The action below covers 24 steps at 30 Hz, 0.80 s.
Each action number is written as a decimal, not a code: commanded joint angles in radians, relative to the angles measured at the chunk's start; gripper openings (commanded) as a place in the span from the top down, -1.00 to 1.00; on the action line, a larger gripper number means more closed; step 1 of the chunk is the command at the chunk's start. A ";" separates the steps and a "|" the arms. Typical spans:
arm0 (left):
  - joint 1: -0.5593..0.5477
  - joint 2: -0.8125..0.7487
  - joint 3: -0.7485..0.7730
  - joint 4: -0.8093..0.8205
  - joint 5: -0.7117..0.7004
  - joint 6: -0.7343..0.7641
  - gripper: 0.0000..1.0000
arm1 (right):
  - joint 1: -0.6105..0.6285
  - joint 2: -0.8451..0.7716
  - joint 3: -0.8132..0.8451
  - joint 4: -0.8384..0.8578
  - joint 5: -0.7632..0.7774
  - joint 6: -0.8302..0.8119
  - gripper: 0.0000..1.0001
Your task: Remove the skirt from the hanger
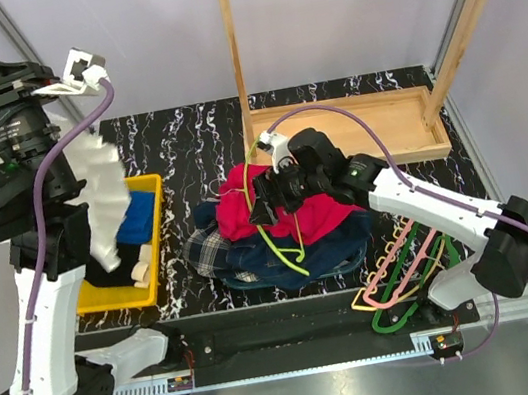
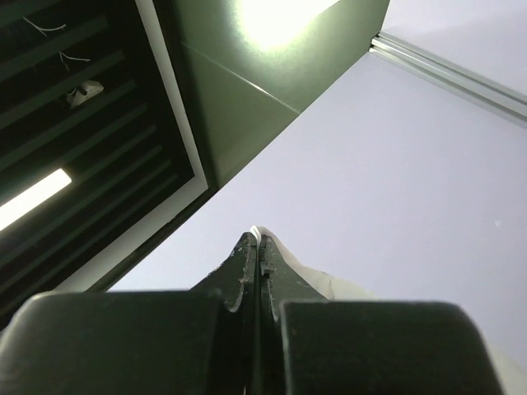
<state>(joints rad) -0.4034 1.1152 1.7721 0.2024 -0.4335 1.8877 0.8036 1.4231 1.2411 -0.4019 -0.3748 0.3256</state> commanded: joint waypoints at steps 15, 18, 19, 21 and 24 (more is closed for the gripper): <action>0.009 -0.114 -0.181 0.157 0.079 -0.067 1.00 | 0.115 0.028 0.027 0.041 0.011 0.072 -0.72; 0.009 -0.120 -0.181 0.160 0.085 -0.067 1.00 | 0.115 0.051 0.005 0.046 0.013 0.067 -0.71; 0.008 -0.121 -0.181 0.160 0.087 -0.068 1.00 | 0.114 0.057 -0.012 0.049 0.014 0.064 -0.70; 0.009 -0.126 -0.178 0.155 0.088 -0.068 1.00 | 0.114 0.085 -0.032 0.063 0.007 0.064 -0.58; 0.009 -0.133 -0.171 0.140 0.093 -0.068 1.00 | 0.115 0.115 -0.061 0.092 -0.016 0.076 -0.25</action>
<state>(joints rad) -0.3988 1.0153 1.5753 0.2615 -0.3862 1.8309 0.9092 1.4925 1.2144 -0.3614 -0.3763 0.3878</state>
